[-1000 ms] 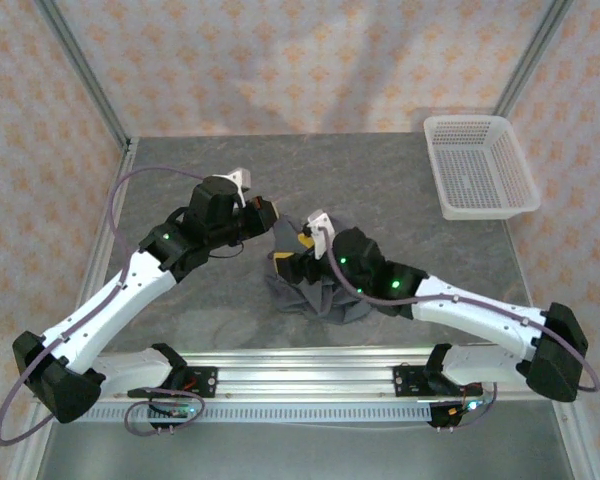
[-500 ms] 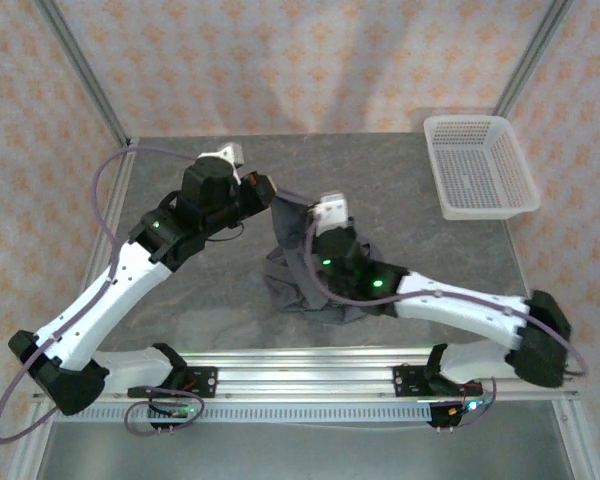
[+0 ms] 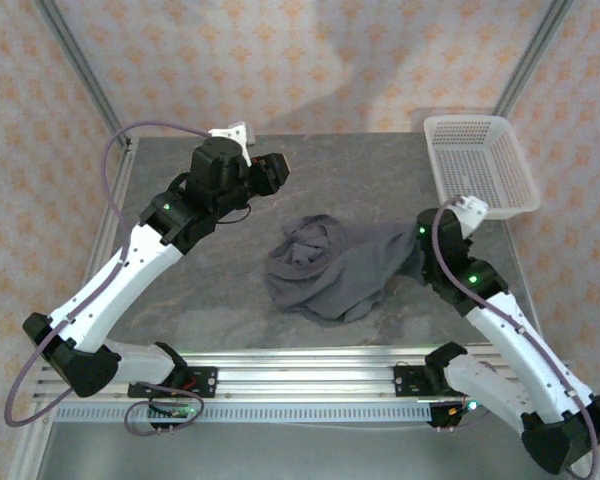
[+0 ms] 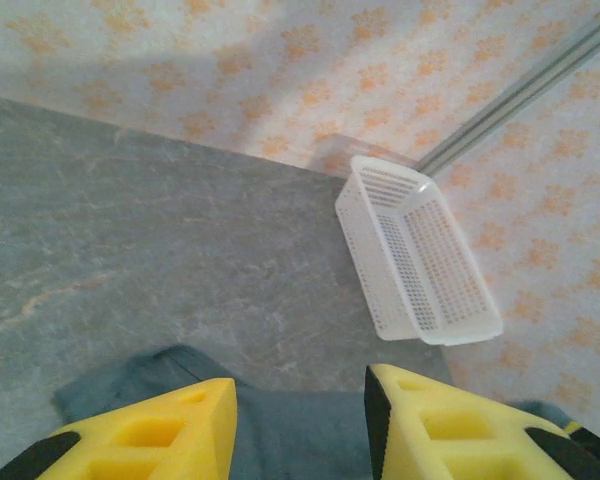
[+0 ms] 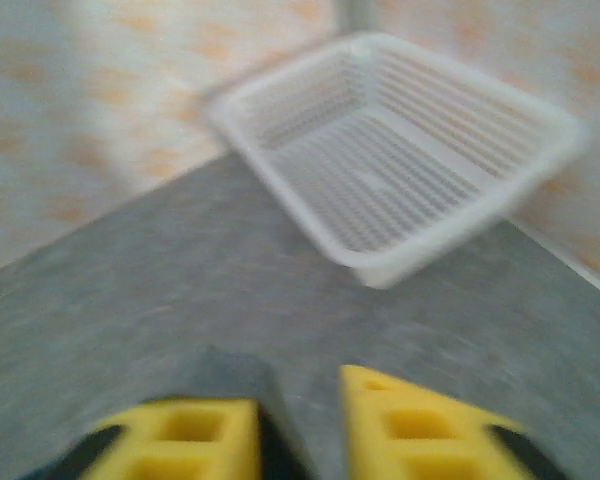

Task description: Fold the inside-out t-shirt

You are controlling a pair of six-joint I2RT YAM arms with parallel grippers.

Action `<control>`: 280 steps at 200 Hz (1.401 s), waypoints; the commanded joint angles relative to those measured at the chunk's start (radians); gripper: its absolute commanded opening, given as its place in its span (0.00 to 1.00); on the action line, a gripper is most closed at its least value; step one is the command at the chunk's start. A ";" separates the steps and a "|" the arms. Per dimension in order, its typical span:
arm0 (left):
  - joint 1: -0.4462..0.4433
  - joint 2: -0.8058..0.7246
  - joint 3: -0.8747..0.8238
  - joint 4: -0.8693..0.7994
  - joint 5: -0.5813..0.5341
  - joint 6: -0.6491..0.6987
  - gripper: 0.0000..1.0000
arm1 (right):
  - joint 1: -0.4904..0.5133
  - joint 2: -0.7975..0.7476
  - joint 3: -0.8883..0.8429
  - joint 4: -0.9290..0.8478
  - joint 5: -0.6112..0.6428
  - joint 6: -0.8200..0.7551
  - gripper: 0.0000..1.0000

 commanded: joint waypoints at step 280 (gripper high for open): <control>-0.179 0.205 0.155 -0.358 -0.110 0.352 0.00 | 0.073 0.282 0.117 0.089 -0.473 0.078 0.88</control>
